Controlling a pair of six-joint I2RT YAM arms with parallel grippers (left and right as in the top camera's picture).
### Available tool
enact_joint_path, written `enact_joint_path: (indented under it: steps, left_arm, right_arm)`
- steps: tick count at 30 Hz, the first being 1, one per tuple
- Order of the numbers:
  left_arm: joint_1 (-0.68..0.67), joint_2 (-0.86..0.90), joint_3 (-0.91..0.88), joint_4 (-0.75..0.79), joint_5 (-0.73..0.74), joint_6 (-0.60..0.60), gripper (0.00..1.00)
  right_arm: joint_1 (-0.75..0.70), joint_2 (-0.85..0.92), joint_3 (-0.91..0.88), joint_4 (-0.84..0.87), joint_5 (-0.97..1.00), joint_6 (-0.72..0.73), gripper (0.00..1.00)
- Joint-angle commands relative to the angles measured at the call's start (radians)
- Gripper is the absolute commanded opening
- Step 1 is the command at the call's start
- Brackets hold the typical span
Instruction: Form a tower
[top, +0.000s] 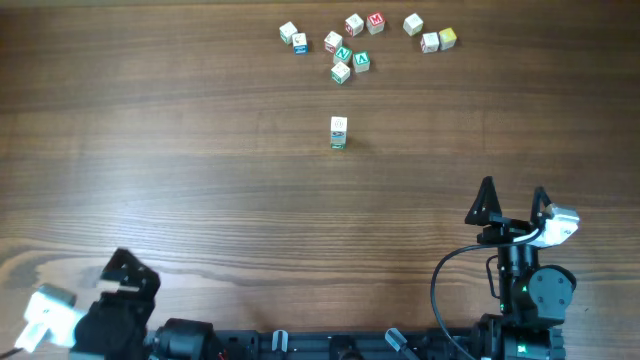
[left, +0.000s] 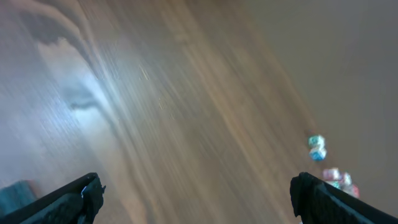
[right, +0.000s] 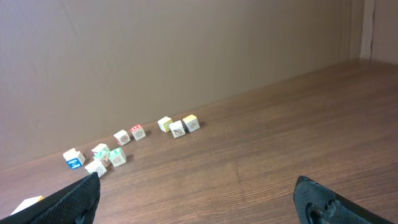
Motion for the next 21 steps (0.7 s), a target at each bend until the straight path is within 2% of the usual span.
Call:
enact_joint_path:
  steps: [1, 4, 9, 14, 19, 21]
  left_arm:
    - [0.068, -0.073, -0.187, 0.174, 0.013, -0.002, 1.00]
    - [0.166, -0.159, -0.358, 0.395, 0.052, 0.006, 1.00]
    - [0.251, -0.251, -0.527, 0.568, 0.121, 0.017, 1.00]
    - [0.254, -0.251, -0.634, 0.872, 0.161, 0.256, 1.00]
    - [0.259, -0.251, -0.758, 1.128, 0.176, 0.303, 1.00]
    - [0.260, -0.251, -0.809, 1.207, 0.201, 0.369, 1.00]
  right_arm:
    - [0.004, -0.013, -0.001, 0.003, -0.016, -0.014, 1.00]
    - [0.004, -0.013, -0.001, 0.002, -0.016, -0.014, 1.00]
    - [0.004, -0.013, -0.001, 0.002, -0.016, -0.013, 1.00]
    - [0.004, -0.013, -0.001, 0.002, -0.016, -0.013, 1.00]
    - [0.004, -0.013, -0.001, 0.002, -0.016, -0.013, 1.00]
    - [0.004, -0.013, -0.001, 0.002, -0.016, -0.013, 1.00]
